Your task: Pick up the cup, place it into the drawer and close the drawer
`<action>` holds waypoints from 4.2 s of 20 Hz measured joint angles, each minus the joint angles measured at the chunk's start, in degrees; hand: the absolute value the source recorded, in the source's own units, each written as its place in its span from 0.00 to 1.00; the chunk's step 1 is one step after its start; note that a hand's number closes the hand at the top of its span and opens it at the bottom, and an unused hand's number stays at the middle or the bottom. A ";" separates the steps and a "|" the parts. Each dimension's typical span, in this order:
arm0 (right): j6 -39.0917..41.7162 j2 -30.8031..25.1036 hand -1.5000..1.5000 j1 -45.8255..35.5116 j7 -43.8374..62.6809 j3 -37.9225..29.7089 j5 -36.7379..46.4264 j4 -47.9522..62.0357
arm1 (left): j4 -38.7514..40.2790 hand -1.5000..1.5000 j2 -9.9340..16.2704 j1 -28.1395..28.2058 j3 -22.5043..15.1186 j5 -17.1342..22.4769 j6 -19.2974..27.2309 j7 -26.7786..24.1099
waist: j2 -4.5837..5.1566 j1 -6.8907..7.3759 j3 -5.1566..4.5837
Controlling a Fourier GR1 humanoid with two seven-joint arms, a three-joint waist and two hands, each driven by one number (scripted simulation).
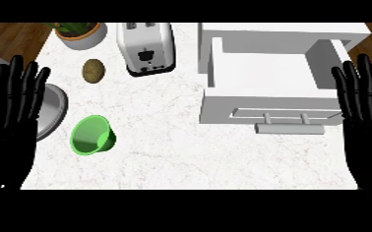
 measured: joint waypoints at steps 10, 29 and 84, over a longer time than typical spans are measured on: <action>4.33 -1.56 0.00 0.20 1.79 1.75 -2.42 2.30 | 7.67 0.00 7.93 5.05 3.81 25.58 -19.66 1.19 | -0.27 -0.05 1.07; 8.63 -2.65 0.00 -8.49 2.22 -1.33 -4.33 12.21 | 46.99 0.00 12.93 -4.81 11.95 19.58 -35.10 -10.84 | -0.40 -0.65 1.25; 11.64 -6.30 0.00 -16.28 7.34 -7.07 -8.17 14.51 | 103.07 1.00 8.33 -24.64 6.21 -6.97 -19.54 -56.18 | 0.23 -2.20 0.93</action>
